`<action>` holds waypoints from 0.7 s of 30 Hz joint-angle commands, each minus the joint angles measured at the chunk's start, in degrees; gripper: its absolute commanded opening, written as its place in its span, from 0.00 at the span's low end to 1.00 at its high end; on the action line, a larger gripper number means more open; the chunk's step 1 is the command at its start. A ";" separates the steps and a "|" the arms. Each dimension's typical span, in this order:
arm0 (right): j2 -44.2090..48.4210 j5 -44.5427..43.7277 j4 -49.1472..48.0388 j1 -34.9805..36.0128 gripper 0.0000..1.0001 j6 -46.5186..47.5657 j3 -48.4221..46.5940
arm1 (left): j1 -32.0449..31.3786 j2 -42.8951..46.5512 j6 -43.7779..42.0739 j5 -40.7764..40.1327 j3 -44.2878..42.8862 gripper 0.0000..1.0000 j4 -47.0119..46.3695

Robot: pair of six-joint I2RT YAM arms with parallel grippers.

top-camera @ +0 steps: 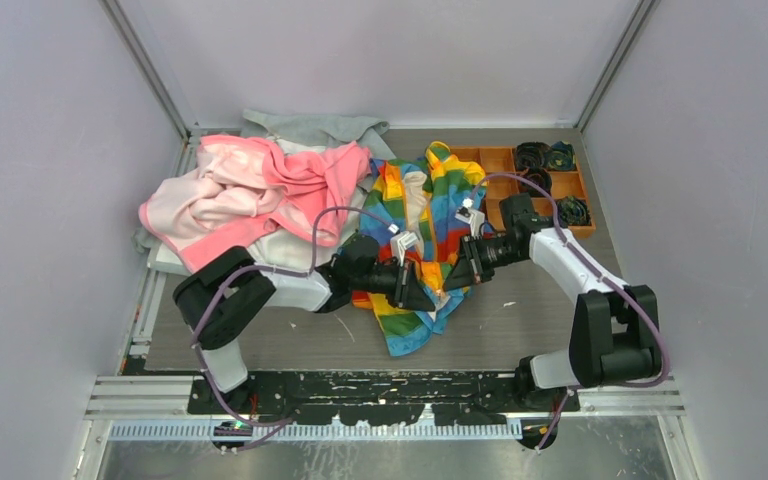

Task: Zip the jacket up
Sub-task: Insert the zipper into the jacket.

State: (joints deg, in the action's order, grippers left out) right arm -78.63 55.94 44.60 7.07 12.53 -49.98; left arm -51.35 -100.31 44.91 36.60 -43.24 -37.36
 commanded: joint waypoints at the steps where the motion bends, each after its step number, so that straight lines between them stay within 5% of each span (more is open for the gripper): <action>1: -2.91 -4.45 -1.05 -0.31 0.04 1.63 -4.09 | -0.02 -3.85 6.14 6.50 -2.48 0.00 3.06; 10: -2.83 -0.71 2.01 1.83 0.01 3.61 -4.24 | -0.17 -8.95 8.10 10.66 -5.75 0.00 5.20; 15: 2.34 0.86 -6.84 2.35 0.01 -1.95 -1.46 | -0.24 -8.87 4.02 10.76 -8.31 0.00 12.47; 21: 1.26 -14.81 -12.57 2.01 0.01 -9.36 -0.58 | -1.12 -8.31 5.21 12.25 -8.07 0.00 8.75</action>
State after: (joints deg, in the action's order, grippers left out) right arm -78.24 48.88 42.83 9.80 8.82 -49.98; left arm -50.81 -109.40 50.76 43.77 -52.05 -31.09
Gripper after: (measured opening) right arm 0.058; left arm 0.009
